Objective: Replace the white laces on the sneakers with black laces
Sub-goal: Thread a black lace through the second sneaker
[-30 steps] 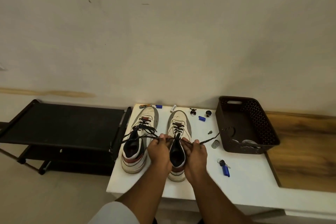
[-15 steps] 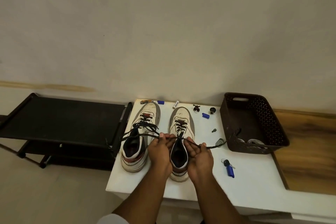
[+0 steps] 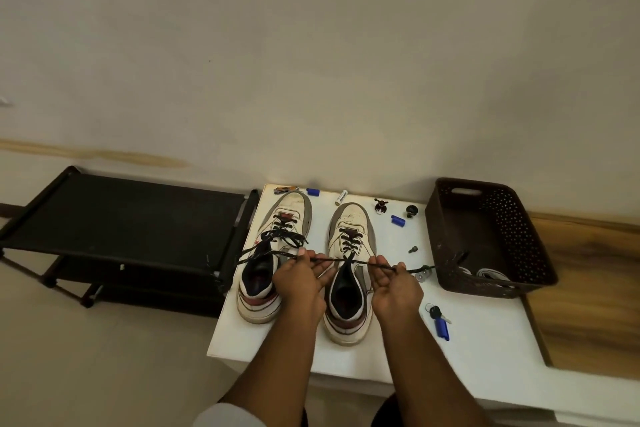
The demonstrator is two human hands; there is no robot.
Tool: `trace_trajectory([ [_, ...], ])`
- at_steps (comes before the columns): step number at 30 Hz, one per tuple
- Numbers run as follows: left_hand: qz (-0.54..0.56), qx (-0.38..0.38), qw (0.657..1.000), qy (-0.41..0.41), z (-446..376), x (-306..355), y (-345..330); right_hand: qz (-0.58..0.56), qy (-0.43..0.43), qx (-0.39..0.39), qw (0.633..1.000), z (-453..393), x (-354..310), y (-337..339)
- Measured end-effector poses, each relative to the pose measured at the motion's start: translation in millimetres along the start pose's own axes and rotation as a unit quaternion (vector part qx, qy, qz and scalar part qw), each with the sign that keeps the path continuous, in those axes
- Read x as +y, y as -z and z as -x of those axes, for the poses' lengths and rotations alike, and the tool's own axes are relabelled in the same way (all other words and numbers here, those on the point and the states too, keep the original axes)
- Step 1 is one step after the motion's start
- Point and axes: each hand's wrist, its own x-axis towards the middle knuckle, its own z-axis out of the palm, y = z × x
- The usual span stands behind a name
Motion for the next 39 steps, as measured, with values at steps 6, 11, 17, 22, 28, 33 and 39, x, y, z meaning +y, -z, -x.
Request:
trace_trajectory([
  [6,-0.083,-0.055,0.994,-0.048,18,33,9,-0.021,0.053,-0.053,0.997,27,-24,4],
  [11,-0.193,-0.143,0.963,-0.125,59,85,14,0.079,0.155,-0.131,0.976,70,-72,-5],
  [17,-0.299,-0.230,0.901,-0.214,132,144,-19,0.203,0.240,-0.251,0.916,131,-103,-47],
  [22,-0.389,-0.245,0.844,-0.277,182,183,-43,0.263,0.309,-0.278,0.870,177,-124,-72],
  [28,-0.442,-0.266,0.788,-0.337,217,198,-63,0.279,0.351,-0.307,0.839,214,-140,-84],
  [33,-0.421,-0.224,0.775,-0.415,227,209,-69,0.272,0.348,-0.338,0.831,230,-144,-85],
  [39,-0.376,-0.242,0.768,-0.459,241,219,-75,0.271,0.384,-0.355,0.809,235,-146,-89],
])
